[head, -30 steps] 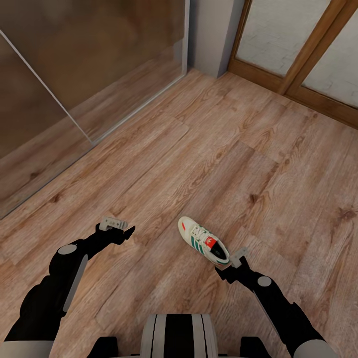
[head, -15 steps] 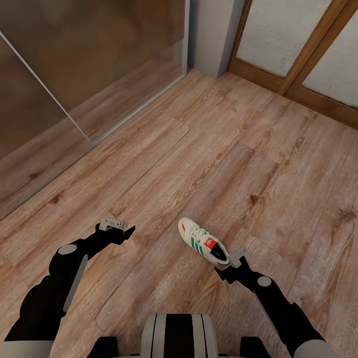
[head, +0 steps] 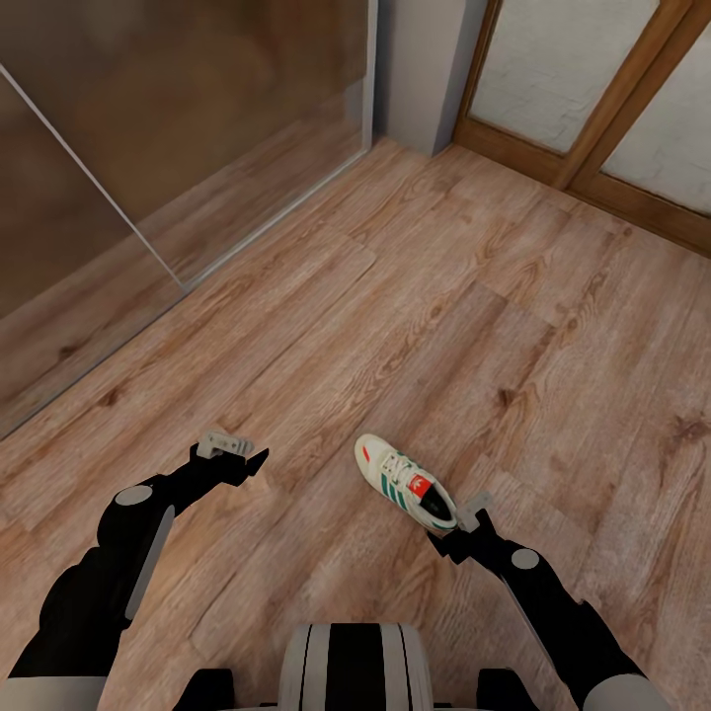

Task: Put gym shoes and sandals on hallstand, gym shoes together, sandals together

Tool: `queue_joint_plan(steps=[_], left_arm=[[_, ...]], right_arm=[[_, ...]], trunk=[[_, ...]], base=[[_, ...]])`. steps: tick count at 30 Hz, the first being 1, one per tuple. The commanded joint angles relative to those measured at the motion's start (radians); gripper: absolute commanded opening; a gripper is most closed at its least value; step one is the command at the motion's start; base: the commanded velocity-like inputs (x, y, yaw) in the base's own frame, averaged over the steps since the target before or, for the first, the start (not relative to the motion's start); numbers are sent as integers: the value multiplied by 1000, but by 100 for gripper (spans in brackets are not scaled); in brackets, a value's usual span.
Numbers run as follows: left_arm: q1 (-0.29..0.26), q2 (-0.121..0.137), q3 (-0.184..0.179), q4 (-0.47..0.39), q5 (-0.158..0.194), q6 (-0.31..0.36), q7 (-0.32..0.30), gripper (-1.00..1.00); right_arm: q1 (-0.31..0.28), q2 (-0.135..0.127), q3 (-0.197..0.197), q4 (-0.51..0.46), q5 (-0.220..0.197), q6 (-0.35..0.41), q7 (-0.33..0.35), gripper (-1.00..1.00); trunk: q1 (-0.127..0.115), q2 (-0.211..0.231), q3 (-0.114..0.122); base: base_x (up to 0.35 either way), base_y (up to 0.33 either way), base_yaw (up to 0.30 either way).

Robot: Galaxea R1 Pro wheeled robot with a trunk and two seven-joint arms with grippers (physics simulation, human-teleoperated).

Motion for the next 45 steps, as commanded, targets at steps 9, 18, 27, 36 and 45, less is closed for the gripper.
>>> queue_joint_plan(steps=[9, 18, 27, 36, 45], left_arm=[[0, 0, 2, -1, -6, 4, -8, 100], [0, 0, 2, -1, -6, 4, -8, 100], [0, 0, 2, -1, -6, 4, -8, 100], [0, -1, 2, -1, -6, 4, -8, 100], [0, 0, 1, -1, -6, 4, -9, 100]], right_arm=[[0, -1, 1, -2, 9, 5, 3, 100], [0, -1, 1, -2, 9, 5, 3, 100], [0, 0, 1, -2, 9, 5, 3, 100], [0, -1, 0, -2, 9, 5, 3, -100], [0, -1, -1, -2, 9, 5, 3, -100]], trunk=[[0, 0, -1], [0, 0, -1], [0, 0, -1], [0, 0, -1], [0, 0, -1]], base=[[60, 47, 0], [3, 3, 0], [0, 0, 0], [0, 0, 0], [0, 0, 0]])
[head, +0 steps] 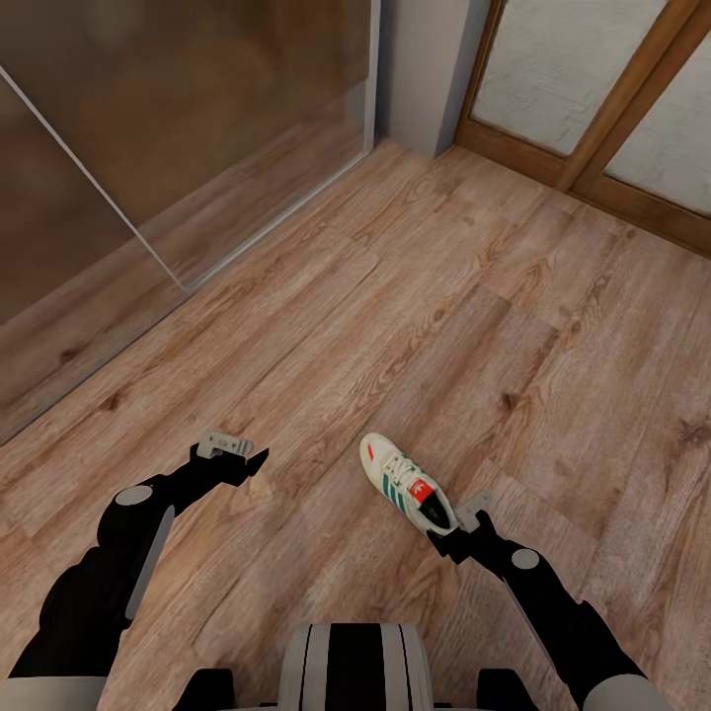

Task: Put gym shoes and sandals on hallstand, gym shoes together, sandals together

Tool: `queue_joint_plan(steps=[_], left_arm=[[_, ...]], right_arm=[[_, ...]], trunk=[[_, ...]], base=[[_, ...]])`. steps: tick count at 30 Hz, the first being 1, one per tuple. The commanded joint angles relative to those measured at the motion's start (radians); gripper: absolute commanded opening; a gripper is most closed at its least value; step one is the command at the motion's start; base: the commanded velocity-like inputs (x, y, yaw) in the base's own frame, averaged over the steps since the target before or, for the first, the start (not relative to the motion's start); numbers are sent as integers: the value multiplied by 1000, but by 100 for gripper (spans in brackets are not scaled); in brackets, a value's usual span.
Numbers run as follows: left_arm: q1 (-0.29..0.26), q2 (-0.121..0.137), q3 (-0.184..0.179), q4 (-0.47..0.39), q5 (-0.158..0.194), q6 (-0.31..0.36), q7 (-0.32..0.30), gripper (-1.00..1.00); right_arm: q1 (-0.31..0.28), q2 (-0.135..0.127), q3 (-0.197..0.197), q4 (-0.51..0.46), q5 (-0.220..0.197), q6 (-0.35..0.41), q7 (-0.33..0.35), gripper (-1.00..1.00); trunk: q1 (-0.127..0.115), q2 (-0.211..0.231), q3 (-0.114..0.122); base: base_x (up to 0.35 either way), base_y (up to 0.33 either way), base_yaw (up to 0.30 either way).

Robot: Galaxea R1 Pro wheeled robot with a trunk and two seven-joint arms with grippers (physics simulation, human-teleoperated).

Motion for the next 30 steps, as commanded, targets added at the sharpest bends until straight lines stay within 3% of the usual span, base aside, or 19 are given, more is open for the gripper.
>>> queue_joint_plan(steps=[1, 22, 30], left_arm=[[0, 0, 2, -1, -6, 5, -8, 100], [-2, 0, 1, -3, -6, 6, -7, 100], [0, 5, 3, -2, -6, 10, -6, 100]], right_arm=[[0, -1, 1, -2, 7, 5, 3, -100], [0, 0, 1, -2, 7, 5, 3, -100], [0, -1, 2, -2, 6, 4, 4, -100]], trunk=[[0, 0, -1], [0, 0, -1], [-4, 2, 30]], base=[[0, 0, 0], [0, 0, 0], [0, 0, 0]])
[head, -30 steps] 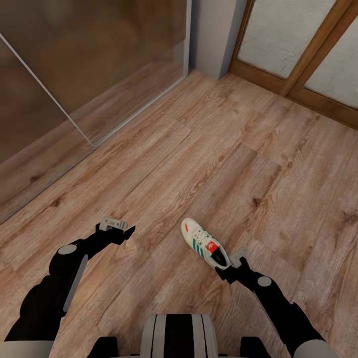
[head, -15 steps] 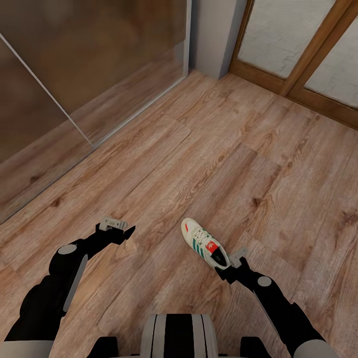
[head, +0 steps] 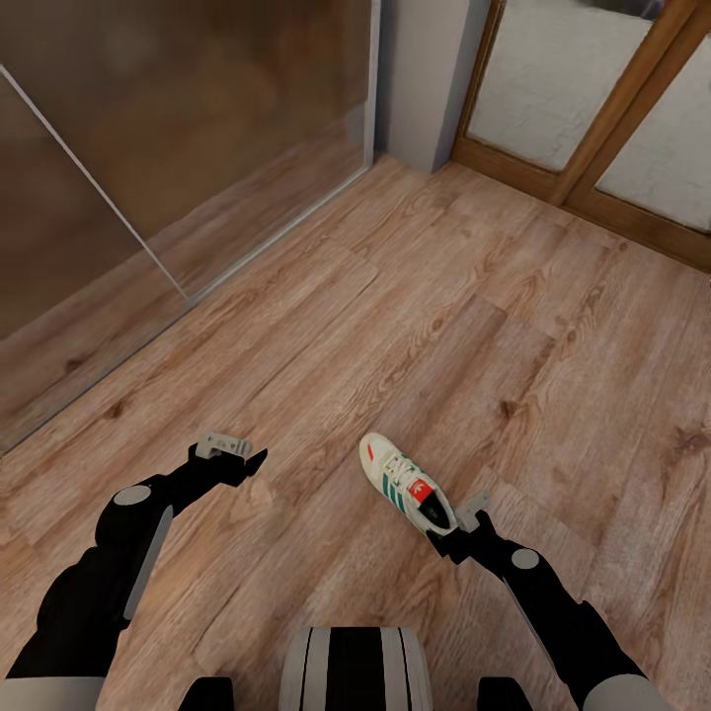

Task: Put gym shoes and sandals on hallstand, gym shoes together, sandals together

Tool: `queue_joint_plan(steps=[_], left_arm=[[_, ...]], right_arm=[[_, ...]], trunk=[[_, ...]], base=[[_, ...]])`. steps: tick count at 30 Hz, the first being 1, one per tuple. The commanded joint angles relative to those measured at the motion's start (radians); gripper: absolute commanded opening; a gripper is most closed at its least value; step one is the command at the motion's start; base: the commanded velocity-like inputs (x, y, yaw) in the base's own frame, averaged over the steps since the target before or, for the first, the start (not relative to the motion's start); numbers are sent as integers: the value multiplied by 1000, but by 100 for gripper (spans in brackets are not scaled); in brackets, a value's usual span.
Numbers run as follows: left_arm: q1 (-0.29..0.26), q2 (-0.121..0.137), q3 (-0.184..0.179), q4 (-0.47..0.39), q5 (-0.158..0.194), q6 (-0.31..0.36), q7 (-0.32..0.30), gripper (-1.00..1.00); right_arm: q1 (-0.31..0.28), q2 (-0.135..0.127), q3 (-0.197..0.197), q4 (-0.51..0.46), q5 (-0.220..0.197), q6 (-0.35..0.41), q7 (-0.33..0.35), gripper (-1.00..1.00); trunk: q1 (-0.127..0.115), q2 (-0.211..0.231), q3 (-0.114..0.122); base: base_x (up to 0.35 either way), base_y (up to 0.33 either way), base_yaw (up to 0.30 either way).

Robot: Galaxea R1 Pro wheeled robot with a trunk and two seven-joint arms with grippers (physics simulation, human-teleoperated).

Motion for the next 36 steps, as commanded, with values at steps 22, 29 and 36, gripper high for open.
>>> queue_joint_plan(steps=[22, 29, 36], left_arm=[[0, 12, 11, 9, -18, 8, -8, 100], [13, 10, 11, 16, -17, 5, 0, 100], [14, 10, 12, 47, -17, 0, 3, 100]], right_arm=[[0, 10, 4, -4, 6, 4, -3, -100], [0, 10, 3, -10, 3, 3, -3, -100], [0, 13, 4, -11, 3, 1, -5, -100]], trunk=[[-10, 5, 85], [-13, 7, 119], [-16, 8, 157]], base=[[0, 0, 0], [0, 0, 0], [0, 0, 0]])
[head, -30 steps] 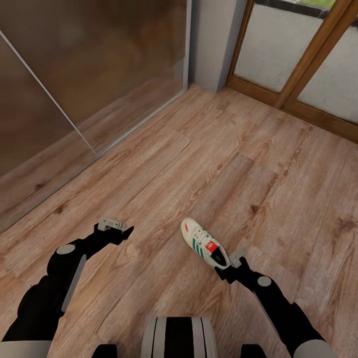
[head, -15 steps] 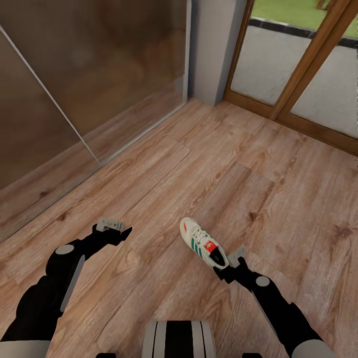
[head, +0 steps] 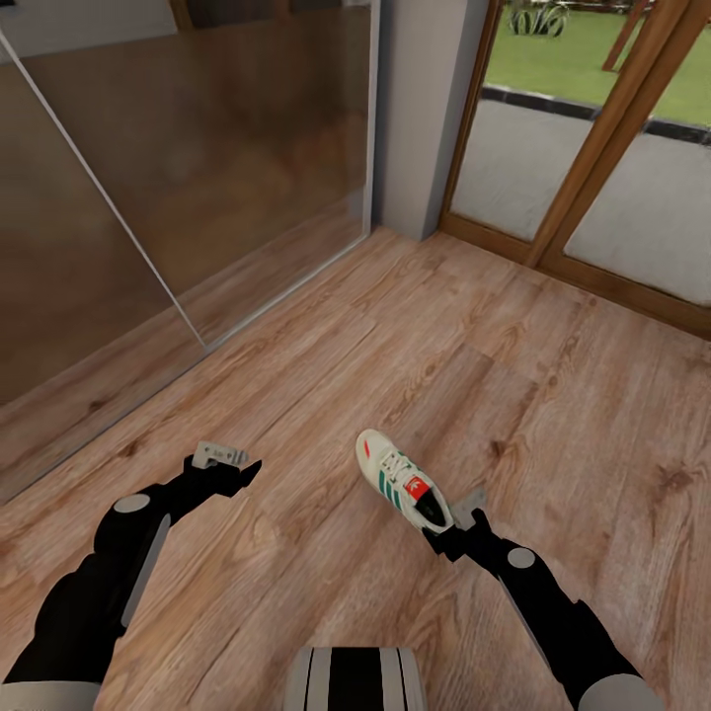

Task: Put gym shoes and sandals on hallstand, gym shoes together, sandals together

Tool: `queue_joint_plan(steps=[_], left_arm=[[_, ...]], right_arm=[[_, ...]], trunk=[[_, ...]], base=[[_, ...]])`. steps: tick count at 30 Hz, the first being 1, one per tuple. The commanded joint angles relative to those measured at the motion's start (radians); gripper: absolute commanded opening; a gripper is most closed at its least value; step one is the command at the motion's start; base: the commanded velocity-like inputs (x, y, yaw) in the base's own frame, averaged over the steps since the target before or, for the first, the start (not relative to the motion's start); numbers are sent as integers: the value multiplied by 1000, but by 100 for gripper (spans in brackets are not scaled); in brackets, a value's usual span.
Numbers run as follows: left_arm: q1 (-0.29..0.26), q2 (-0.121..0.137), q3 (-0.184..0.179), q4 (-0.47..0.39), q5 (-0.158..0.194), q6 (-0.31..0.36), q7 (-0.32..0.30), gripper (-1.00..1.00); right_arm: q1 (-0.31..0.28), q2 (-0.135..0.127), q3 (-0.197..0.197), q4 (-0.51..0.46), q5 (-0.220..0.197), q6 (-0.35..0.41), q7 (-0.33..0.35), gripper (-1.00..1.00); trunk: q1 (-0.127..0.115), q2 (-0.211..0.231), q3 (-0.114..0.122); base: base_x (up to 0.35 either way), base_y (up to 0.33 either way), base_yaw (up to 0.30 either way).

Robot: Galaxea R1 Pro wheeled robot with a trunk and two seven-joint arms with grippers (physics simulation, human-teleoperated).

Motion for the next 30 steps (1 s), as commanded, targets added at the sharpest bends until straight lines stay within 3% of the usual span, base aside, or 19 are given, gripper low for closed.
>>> queue_joint_plan(steps=[1, 10, 19, 22, 25, 30], left_arm=[[0, 0, 2, 7, -7, 2, -7, 100], [7, 3, 21, 154, -8, -28, -8, 100], [7, 4, 68, 365, -10, -229, -9, 100], [8, 4, 70, 409, -10, -269, -8, 100], [14, 4, 72, 482, -9, -353, 4, 100], [25, 4, 72, 564, -6, -461, 30, 100]], right_arm=[[0, 0, 1, -2, 9, 5, 2, -100], [0, 1, 2, -1, 7, 4, 2, -100], [0, 2, -11, 23, 7, -20, 0, -100], [0, 3, -31, 46, 7, -57, 0, -100], [0, 8, -75, 92, 7, -132, -1, -100], [4, 13, -140, 168, 7, -193, -1, -100]], trunk=[[-1, 0, 5], [-5, 2, 54], [-9, 4, 103], [-10, 5, 119], [-11, 6, 136], [-14, 7, 163]], base=[[0, 0, 0], [0, 0, 0], [0, 0, 0], [0, 0, 0], [0, 0, 0], [0, 0, 0]])
